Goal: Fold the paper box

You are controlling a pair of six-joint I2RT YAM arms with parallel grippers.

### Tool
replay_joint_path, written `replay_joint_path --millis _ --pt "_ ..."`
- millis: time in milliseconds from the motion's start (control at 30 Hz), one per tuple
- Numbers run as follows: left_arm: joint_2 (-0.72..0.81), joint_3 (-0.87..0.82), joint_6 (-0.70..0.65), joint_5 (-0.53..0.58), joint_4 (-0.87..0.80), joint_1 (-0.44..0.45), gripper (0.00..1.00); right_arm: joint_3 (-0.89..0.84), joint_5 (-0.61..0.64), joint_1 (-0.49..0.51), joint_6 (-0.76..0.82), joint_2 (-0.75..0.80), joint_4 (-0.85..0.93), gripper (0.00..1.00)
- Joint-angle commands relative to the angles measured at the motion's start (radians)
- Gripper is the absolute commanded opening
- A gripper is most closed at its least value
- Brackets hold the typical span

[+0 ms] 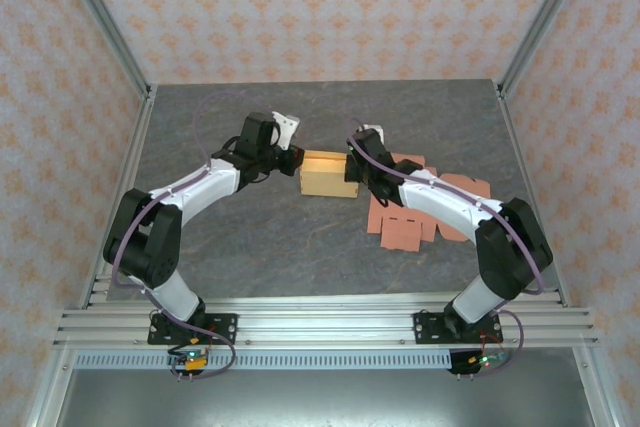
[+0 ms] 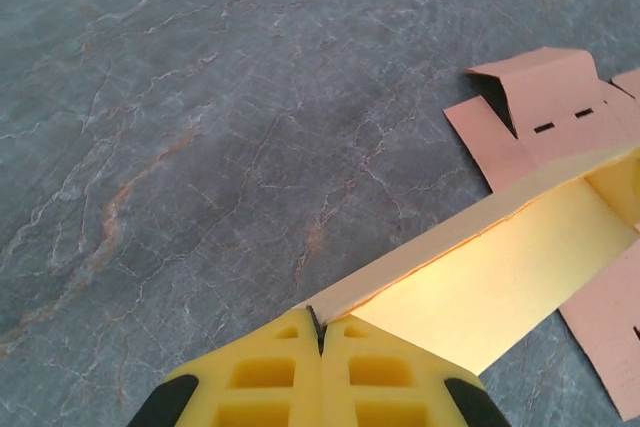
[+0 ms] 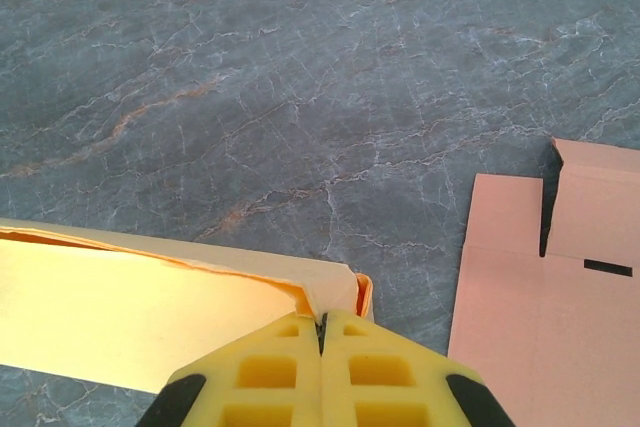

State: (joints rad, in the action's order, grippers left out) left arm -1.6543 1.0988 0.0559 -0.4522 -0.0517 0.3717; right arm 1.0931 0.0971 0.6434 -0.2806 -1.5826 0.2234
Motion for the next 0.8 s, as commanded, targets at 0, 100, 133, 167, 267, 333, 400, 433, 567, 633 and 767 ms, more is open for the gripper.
replay_joint_path --millis 0,100,133,167,267,333,400,433,567,633,767 --pt "0.027 0.029 0.113 -0.003 0.020 0.045 0.00 0.006 -0.029 0.025 -0.025 -0.019 -0.018 0.00" --pt "0.013 0.029 0.166 0.000 0.022 0.056 0.00 0.008 -0.029 0.027 -0.024 -0.020 -0.016 0.00" --pt "0.012 0.029 0.171 -0.004 0.027 0.061 0.00 0.008 -0.029 0.027 -0.025 -0.022 -0.016 0.00" --pt "0.011 0.029 0.173 0.003 0.028 0.069 0.00 0.008 -0.028 0.028 -0.028 -0.023 -0.014 0.00" --pt "0.007 0.031 0.209 0.008 0.030 0.080 0.00 0.008 -0.025 0.030 -0.030 -0.022 -0.014 0.00" --pt "0.004 0.047 0.232 0.009 0.008 0.080 0.00 0.008 -0.019 0.033 -0.030 -0.024 -0.011 0.00" --pt "0.004 0.071 0.232 0.019 -0.027 0.081 0.00 0.007 -0.014 0.035 -0.027 -0.022 -0.010 0.00" --pt "0.008 0.079 0.234 0.029 -0.037 0.081 0.00 0.005 -0.011 0.036 -0.028 -0.023 -0.010 0.00" --pt "0.026 0.059 0.321 0.052 -0.023 0.081 0.00 -0.001 -0.002 0.036 -0.030 -0.022 -0.011 0.00" --pt "0.031 0.037 0.380 0.039 0.018 0.080 0.00 -0.008 0.003 0.039 -0.030 -0.019 -0.016 0.00" --pt "0.017 0.017 0.423 0.041 0.043 0.086 0.00 -0.019 0.013 0.048 -0.032 -0.019 -0.029 0.00"
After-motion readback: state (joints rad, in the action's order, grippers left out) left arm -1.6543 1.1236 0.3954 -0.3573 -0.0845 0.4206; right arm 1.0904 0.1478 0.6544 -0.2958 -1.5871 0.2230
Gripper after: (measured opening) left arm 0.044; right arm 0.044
